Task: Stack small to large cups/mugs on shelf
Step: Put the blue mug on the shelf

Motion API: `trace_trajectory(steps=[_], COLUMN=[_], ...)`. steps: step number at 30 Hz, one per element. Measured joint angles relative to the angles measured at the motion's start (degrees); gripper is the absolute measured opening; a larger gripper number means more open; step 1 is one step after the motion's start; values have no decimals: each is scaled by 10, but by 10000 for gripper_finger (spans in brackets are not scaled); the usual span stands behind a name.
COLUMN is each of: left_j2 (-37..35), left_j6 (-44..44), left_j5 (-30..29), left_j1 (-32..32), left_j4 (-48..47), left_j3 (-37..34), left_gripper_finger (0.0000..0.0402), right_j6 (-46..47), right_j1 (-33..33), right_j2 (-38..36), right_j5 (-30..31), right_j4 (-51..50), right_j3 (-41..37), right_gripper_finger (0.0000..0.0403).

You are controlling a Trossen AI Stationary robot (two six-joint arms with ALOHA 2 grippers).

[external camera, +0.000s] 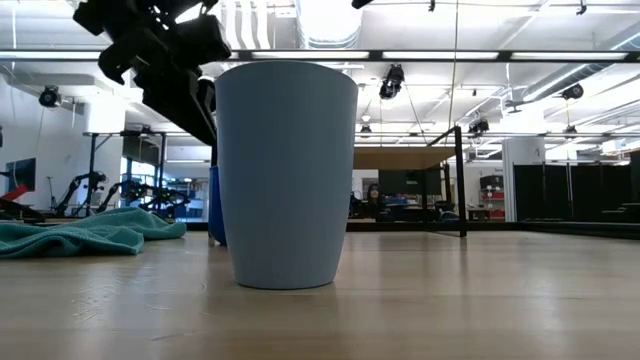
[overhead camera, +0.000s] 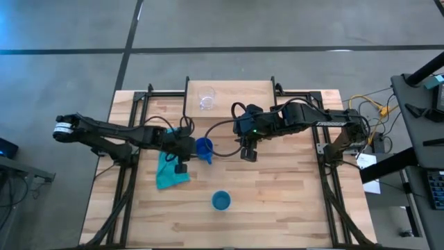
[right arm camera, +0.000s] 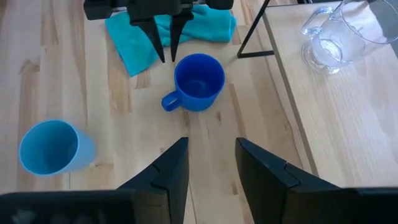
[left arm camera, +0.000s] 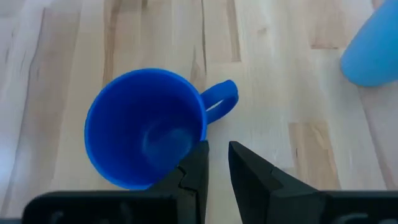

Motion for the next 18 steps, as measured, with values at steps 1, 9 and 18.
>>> trace_trajectory(steps=[1,9,18], left_j2=[1,42,89], left_j6=[7,48,63], left_j5=[1,8,9], left_j1=[0,5,8], left_j4=[3,14,57], left_j3=[0,2,16], left_gripper_finger=[47,47,47], right_j6=[0,1,15], right_j1=[0,0,0], right_j2=[0,0,0], right_j5=[0,0,0], right_j4=[0,0,0], right_j3=[0,0,0], right_gripper_finger=[125,125,125])
